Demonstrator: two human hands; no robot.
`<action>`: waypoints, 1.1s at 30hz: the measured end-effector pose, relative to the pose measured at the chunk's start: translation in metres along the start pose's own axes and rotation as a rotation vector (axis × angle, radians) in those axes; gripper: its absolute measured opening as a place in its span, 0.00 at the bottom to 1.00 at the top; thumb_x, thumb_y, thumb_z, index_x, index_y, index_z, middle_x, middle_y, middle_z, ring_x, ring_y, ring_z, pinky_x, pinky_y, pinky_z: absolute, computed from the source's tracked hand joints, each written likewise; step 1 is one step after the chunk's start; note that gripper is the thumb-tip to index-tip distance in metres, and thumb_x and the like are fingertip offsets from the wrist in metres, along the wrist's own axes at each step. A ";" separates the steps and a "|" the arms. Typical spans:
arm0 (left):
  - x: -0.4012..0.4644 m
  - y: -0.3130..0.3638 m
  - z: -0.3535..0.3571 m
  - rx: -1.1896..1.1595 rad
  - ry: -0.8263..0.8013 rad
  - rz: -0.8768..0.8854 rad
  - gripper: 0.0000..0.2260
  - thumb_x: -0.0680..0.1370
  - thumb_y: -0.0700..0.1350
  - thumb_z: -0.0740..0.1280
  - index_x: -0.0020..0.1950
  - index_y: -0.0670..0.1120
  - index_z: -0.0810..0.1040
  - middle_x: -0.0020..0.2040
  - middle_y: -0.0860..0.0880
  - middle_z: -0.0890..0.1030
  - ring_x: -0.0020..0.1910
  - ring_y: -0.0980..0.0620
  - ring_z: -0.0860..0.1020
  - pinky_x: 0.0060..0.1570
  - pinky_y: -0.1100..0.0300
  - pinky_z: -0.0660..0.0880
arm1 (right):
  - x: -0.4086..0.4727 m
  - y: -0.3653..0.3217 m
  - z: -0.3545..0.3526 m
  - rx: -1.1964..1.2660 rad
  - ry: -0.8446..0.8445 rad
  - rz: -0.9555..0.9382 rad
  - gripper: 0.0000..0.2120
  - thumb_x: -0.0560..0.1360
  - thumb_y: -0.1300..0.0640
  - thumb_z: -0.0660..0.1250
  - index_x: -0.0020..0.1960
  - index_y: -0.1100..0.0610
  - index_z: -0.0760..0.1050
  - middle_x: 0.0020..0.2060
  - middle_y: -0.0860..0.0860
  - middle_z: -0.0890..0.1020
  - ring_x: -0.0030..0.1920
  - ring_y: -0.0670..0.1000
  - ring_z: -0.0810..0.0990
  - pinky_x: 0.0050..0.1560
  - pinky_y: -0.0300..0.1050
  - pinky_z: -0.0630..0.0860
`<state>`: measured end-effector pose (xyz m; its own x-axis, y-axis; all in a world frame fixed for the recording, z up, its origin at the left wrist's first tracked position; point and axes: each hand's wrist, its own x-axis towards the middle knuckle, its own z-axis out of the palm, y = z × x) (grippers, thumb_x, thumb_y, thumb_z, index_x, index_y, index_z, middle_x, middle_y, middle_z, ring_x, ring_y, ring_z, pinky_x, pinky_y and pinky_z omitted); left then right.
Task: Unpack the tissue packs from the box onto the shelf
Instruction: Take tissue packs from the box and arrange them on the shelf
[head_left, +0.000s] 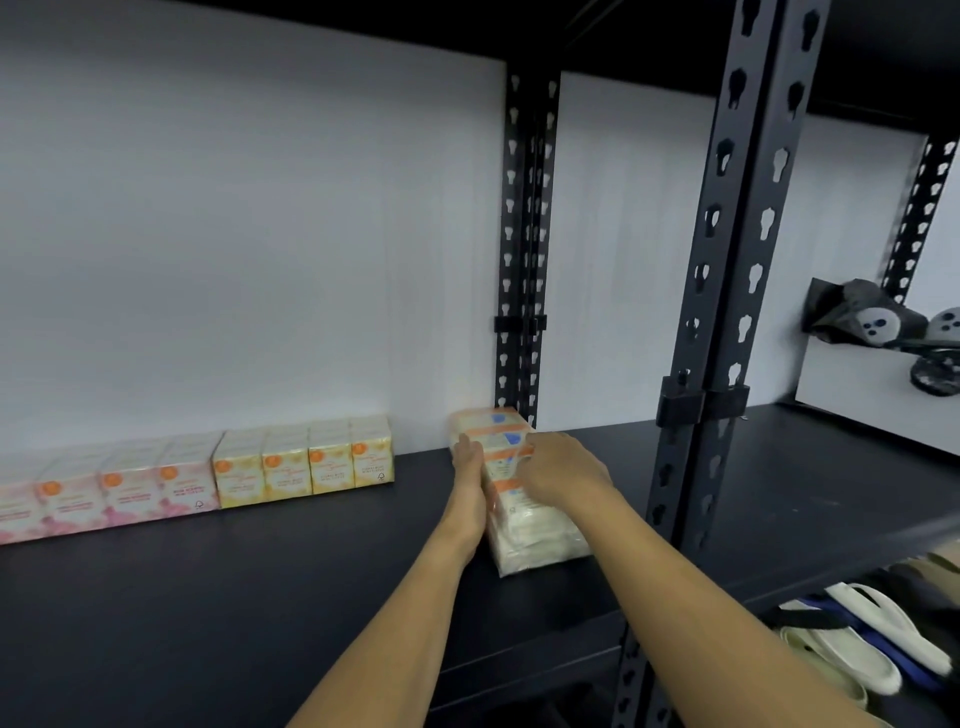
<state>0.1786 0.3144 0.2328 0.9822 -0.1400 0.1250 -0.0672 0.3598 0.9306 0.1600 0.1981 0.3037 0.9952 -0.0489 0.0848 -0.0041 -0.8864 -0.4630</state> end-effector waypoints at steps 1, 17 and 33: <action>-0.003 0.002 0.002 -0.016 0.012 0.003 0.32 0.80 0.66 0.50 0.70 0.43 0.73 0.62 0.40 0.80 0.63 0.42 0.78 0.68 0.43 0.69 | 0.000 -0.001 0.000 -0.011 0.007 0.000 0.17 0.74 0.57 0.57 0.60 0.52 0.76 0.59 0.50 0.78 0.53 0.54 0.79 0.54 0.50 0.77; -0.012 -0.009 0.005 0.054 -0.032 -0.035 0.27 0.84 0.59 0.45 0.70 0.46 0.72 0.62 0.45 0.81 0.63 0.49 0.79 0.68 0.52 0.71 | 0.010 0.003 0.011 0.007 0.002 0.020 0.16 0.74 0.55 0.57 0.58 0.53 0.76 0.55 0.51 0.77 0.53 0.55 0.78 0.55 0.54 0.78; -0.150 0.031 -0.026 0.342 0.152 0.121 0.28 0.80 0.61 0.51 0.79 0.53 0.57 0.77 0.58 0.59 0.76 0.60 0.56 0.77 0.56 0.51 | -0.102 -0.037 0.020 0.264 0.166 -0.344 0.16 0.75 0.47 0.61 0.58 0.51 0.78 0.59 0.50 0.79 0.60 0.52 0.76 0.56 0.44 0.71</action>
<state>0.0334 0.3702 0.2337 0.9766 0.0319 0.2128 -0.2138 0.0335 0.9763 0.0602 0.2451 0.2948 0.9053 0.1352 0.4027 0.3698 -0.7175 -0.5903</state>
